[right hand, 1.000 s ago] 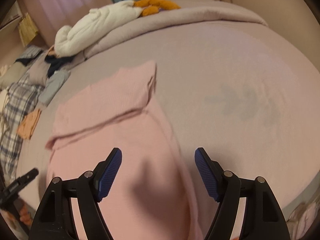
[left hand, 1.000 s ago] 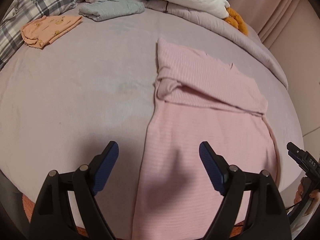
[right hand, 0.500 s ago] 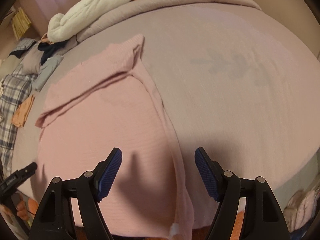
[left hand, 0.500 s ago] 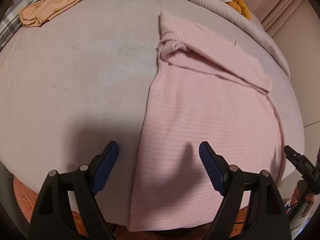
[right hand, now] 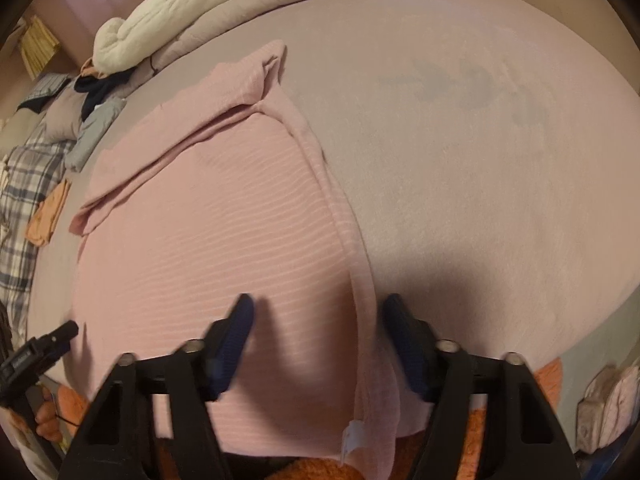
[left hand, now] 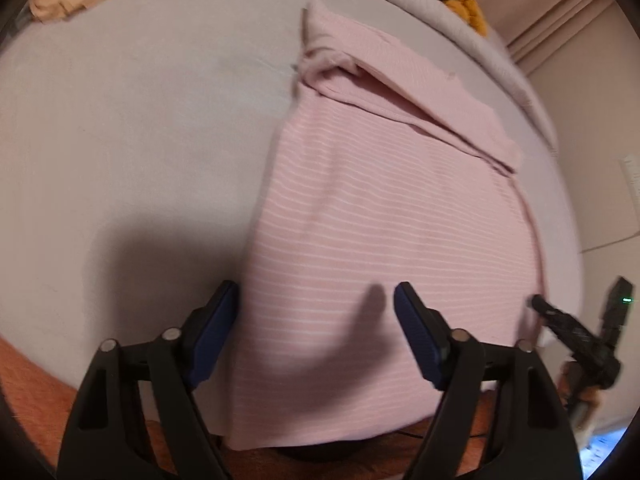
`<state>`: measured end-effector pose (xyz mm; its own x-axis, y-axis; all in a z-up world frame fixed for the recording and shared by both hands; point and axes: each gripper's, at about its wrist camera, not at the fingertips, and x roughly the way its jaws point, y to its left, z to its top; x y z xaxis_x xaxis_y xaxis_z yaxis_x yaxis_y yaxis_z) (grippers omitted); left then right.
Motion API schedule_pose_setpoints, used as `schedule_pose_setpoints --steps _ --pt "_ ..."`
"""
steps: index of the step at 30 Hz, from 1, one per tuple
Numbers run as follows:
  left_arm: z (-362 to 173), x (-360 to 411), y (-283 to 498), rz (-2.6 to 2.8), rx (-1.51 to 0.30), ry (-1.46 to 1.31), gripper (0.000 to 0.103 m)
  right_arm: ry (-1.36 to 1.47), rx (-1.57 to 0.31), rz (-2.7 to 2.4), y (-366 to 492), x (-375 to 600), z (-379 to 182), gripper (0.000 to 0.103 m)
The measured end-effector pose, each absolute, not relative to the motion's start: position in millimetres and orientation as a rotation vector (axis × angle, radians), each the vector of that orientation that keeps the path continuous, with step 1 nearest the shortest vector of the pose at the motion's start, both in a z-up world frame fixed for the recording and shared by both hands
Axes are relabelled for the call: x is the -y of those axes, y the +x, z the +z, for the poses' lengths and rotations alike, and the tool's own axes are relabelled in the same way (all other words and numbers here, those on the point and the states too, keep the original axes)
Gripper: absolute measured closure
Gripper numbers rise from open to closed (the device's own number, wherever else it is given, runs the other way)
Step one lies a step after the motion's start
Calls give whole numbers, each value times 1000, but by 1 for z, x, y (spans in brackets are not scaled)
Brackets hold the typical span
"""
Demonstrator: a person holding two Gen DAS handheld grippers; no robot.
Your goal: Fold small clothes
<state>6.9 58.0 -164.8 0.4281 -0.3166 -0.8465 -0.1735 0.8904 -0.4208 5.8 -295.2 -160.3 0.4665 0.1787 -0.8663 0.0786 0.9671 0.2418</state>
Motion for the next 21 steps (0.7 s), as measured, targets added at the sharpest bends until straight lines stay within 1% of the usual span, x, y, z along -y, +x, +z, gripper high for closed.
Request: schedule_pose_setpoints --steps 1,2,3,4,5,7,10,14,21 --pt "-165 -57 7 -92 -1137 -479 36 267 -1091 73 6 294 -161 48" --pt "-165 -54 7 -84 -1138 -458 47 274 -1092 83 6 293 -161 51" --pt "-164 -53 7 -81 -1139 -438 53 278 -1090 95 5 292 -161 60" --pt "-164 -51 7 -90 -1140 -427 64 272 -1092 99 6 290 -162 69" --pt "-164 -49 7 -114 -1144 -427 78 264 -1094 101 6 289 -162 75" --pt "-164 -44 9 -155 -1151 -423 94 266 -1090 113 7 287 -163 92" --pt "-158 -43 7 -126 -1131 -420 97 315 -1086 129 8 287 -162 93" --pt "-133 -47 7 -143 -1057 -450 97 335 -1054 175 10 286 -147 94" --pt "-91 -50 30 -122 -886 -396 97 395 -910 247 32 292 -106 94"
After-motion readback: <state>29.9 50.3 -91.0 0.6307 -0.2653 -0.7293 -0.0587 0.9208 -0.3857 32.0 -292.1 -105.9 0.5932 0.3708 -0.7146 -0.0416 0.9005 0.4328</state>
